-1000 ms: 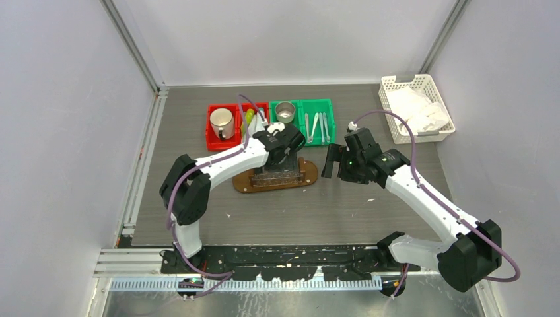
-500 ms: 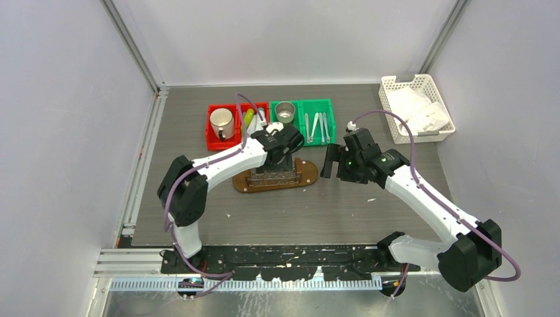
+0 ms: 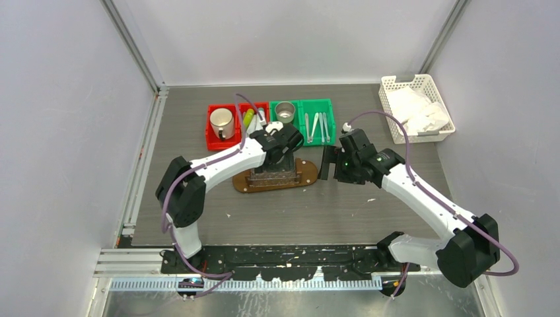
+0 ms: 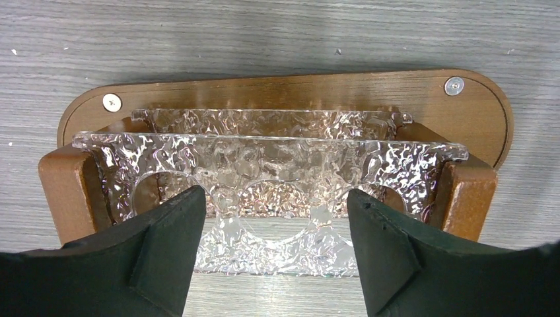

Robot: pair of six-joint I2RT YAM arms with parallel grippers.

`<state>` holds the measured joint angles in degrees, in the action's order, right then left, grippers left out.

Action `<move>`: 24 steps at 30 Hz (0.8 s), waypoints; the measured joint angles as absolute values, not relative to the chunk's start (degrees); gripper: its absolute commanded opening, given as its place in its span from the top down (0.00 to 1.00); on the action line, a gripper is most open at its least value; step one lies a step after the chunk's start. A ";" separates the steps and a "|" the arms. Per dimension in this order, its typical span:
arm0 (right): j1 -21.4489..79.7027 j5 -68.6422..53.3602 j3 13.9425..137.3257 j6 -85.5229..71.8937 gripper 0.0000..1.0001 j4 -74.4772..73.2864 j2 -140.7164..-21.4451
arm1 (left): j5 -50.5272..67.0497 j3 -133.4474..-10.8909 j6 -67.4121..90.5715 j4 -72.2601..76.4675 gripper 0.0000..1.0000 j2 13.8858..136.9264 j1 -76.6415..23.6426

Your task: Prepare toiletry sets of a toothbrush and toothpaste on the tray

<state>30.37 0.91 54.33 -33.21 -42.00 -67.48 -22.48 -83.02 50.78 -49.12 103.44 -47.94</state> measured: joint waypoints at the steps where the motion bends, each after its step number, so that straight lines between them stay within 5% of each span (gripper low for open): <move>1: 30.65 0.91 54.33 -33.21 0.00 -42.00 -67.66 | -22.41 -83.02 50.78 -49.12 0.22 103.33 -47.94; 20: 31.77 1.89 54.33 -33.58 0.01 -41.30 -68.03 | -23.88 -85.49 50.35 -51.88 0.26 96.71 -49.58; 24: 31.77 3.16 54.33 -33.58 0.00 -40.73 -69.34 | -27.00 -85.38 48.71 -52.31 0.12 90.02 -49.95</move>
<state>31.77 3.16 54.33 -33.58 -40.73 -69.34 -27.00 -85.38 48.71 -52.31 90.02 -49.95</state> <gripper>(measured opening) 0.995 0.810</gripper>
